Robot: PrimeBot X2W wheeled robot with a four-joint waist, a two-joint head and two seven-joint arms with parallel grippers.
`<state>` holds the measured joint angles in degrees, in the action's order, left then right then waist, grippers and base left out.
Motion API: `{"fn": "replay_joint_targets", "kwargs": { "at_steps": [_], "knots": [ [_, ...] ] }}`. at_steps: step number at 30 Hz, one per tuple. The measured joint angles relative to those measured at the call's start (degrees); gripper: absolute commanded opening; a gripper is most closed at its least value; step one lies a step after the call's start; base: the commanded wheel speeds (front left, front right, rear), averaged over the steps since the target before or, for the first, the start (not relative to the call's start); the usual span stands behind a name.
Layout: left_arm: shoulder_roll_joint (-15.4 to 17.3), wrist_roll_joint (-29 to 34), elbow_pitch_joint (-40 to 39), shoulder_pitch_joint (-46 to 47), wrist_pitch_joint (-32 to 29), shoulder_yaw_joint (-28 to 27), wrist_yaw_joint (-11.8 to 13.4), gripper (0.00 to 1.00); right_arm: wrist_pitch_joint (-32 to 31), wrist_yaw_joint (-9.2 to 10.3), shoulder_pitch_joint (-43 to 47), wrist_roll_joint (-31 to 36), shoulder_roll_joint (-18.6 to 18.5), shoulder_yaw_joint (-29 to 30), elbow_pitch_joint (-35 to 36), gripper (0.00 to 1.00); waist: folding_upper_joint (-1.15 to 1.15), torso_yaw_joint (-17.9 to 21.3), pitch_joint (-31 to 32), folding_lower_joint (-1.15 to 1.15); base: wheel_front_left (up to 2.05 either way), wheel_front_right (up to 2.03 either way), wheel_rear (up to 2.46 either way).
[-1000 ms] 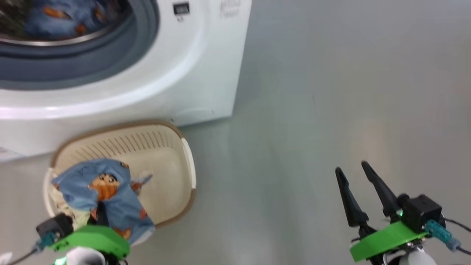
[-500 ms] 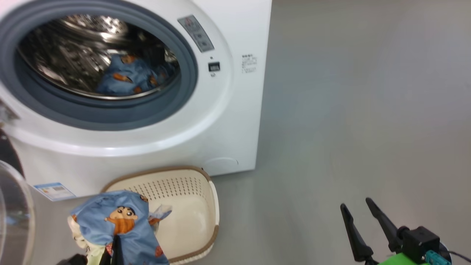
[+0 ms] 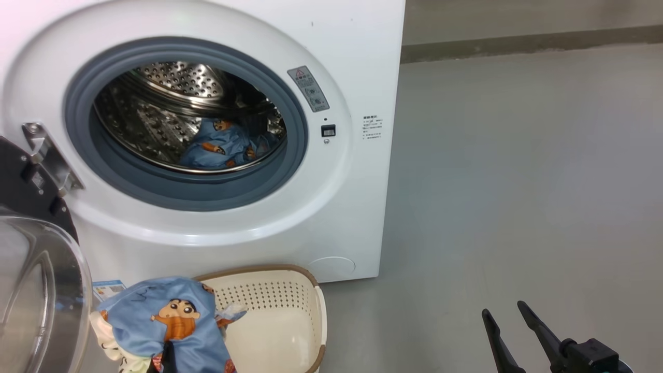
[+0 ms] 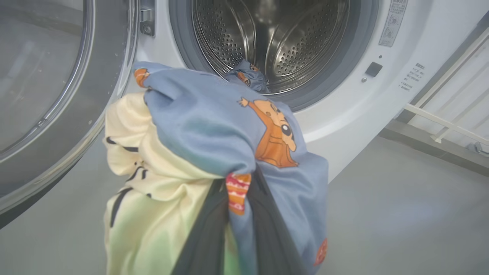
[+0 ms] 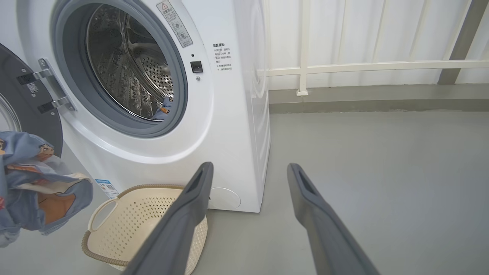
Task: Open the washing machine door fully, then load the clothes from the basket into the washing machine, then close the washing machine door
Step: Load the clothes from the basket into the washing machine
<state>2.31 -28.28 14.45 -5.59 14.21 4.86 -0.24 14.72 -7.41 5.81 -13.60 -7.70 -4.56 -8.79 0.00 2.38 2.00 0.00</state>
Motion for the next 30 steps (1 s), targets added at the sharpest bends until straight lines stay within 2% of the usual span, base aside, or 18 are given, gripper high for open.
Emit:
{"fn": "replay_joint_targets", "kwargs": {
  "at_steps": [10,30],
  "knots": [
    [0.1,1.4,-6.8,-3.9,0.0,0.7,1.0,0.00,0.0,0.00,0.2,0.5,0.0,1.6,0.0,1.00,0.00,-0.1,1.3,0.00,0.00,0.00,0.00],
    [0.1,1.8,-9.6,-5.3,0.0,1.8,1.5,0.00,0.0,0.01,1.3,0.9,0.1,2.0,0.0,1.00,0.00,0.4,1.8,0.00,0.00,0.00,0.00]
  ]
}}
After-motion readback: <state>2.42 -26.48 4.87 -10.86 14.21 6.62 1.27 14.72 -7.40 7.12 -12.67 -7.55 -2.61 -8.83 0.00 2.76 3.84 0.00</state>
